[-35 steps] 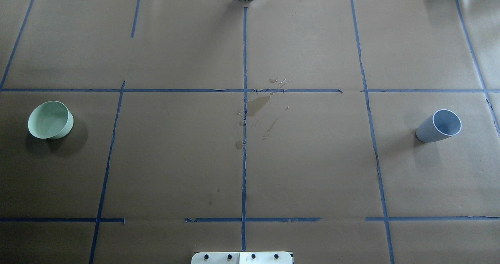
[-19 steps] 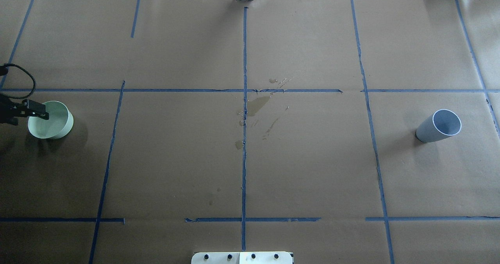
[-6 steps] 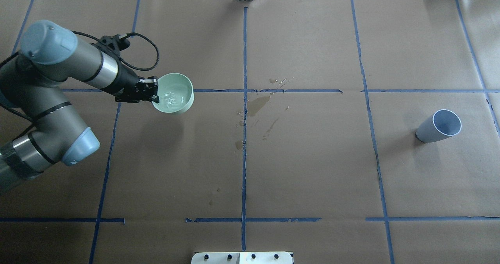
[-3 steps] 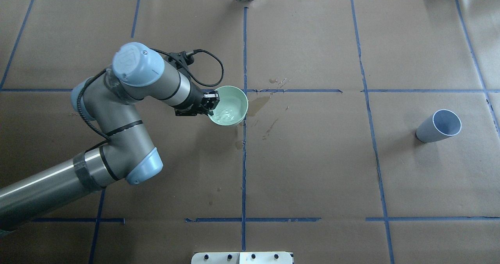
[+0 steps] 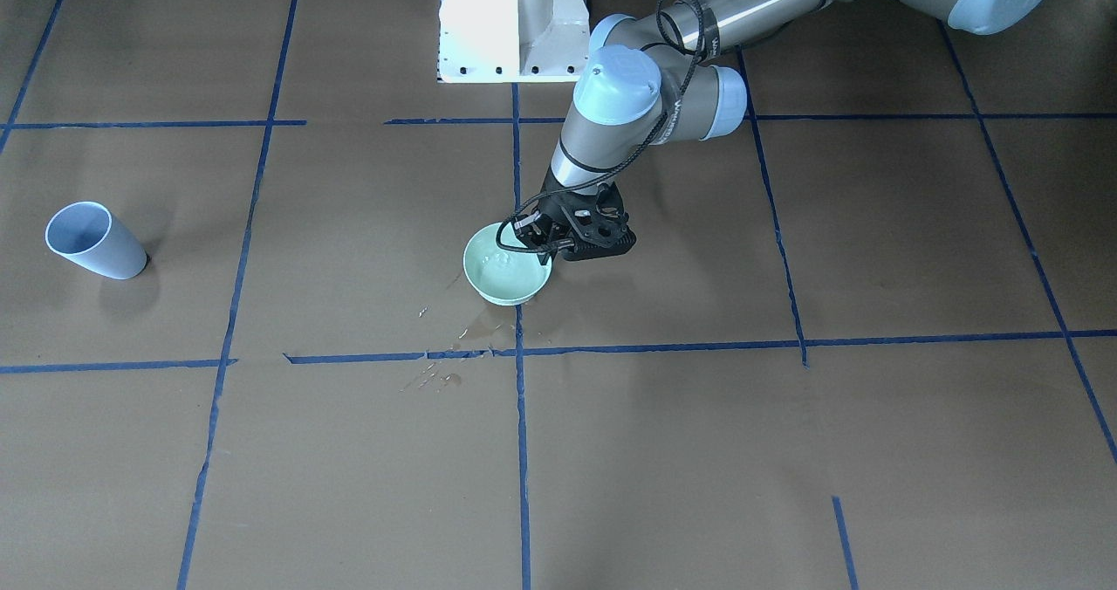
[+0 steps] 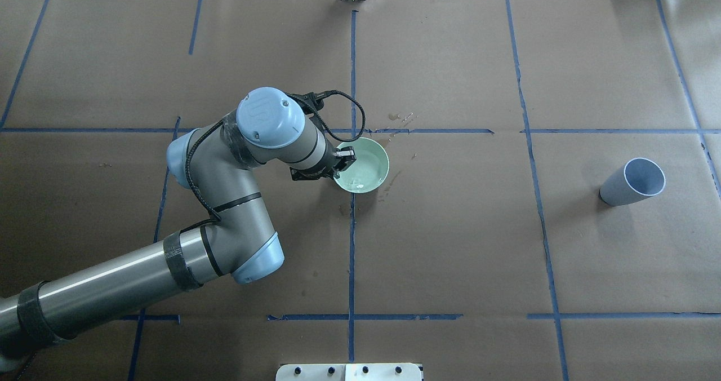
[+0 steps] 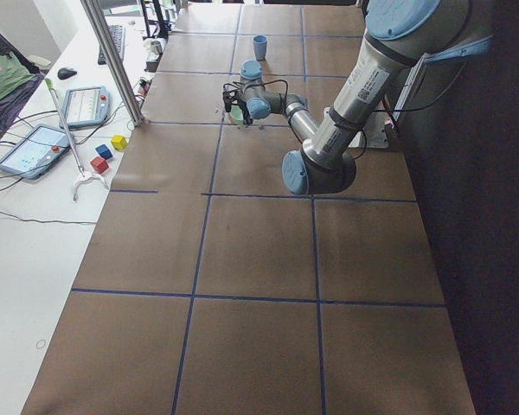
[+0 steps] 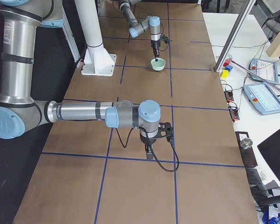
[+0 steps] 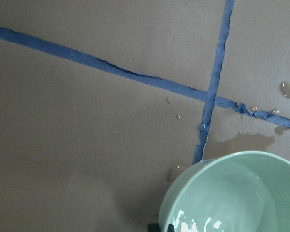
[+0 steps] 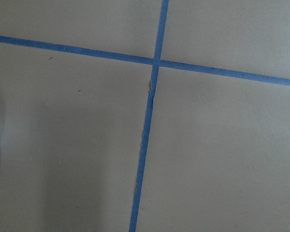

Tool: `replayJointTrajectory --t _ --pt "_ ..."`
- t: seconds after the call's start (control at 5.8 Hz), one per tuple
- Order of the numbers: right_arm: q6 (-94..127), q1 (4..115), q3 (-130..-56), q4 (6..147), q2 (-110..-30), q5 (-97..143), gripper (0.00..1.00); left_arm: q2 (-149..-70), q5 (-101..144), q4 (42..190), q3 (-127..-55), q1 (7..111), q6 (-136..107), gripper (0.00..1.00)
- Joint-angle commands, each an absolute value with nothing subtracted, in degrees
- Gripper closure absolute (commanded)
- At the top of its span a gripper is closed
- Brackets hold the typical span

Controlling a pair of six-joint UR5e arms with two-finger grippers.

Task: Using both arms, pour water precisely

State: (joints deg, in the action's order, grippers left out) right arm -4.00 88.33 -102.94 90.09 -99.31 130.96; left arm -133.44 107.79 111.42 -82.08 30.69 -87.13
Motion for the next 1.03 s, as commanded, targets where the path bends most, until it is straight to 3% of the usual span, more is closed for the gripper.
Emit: replayJointTrajectory --t 0.0,0.34,0.69,0.86 --pt "-4.04 88.33 -103.01 90.09 -99.32 130.96 0.00 -133.16 107.67 111.27 -81.47 30.50 -86.57 1.00" --pt "-3.96 88.33 -103.01 90.09 -99.32 131.04 0.00 -131.23 107.93 111.36 -82.00 30.59 -86.57 0.97" --pt "-3.96 88.33 -103.18 90.09 -99.32 130.96 0.00 -131.31 108.02 111.10 -82.52 30.76 -86.57 0.01" --pt "-3.96 88.33 -103.18 90.09 -99.32 130.96 0.00 -131.31 108.10 110.75 -83.14 31.20 -86.49 0.00"
